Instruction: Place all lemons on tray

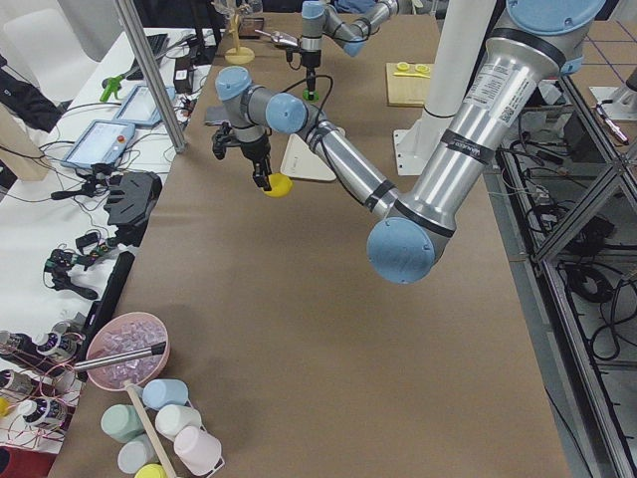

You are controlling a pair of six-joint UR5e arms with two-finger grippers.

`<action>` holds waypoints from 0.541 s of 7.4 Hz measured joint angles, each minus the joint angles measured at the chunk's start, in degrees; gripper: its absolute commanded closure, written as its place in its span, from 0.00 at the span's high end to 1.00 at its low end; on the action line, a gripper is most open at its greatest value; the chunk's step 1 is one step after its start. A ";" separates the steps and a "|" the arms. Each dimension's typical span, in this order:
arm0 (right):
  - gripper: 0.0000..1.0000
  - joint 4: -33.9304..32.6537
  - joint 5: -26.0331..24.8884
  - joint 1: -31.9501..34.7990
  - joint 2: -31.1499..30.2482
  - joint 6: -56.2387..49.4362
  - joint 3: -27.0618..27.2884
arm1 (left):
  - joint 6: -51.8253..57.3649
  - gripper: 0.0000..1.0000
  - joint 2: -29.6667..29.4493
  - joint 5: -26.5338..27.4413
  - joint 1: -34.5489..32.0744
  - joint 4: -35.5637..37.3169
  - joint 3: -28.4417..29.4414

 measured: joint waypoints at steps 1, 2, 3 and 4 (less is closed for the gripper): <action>0.41 1.65 -2.36 -1.90 0.85 0.01 -0.37 | 0.02 0.00 0.25 -0.03 -0.34 1.19 -0.92; 0.51 2.44 -4.30 -3.42 1.70 0.03 -0.65 | 0.01 0.00 0.31 -0.06 -0.57 1.81 -1.21; 0.83 2.86 -5.96 -4.66 2.59 0.02 -1.20 | -0.03 0.00 0.27 -0.11 -0.56 1.91 -0.70; 1.00 3.13 -7.18 -5.49 3.55 0.02 -1.97 | -0.09 0.00 0.06 -0.17 -0.48 1.79 0.13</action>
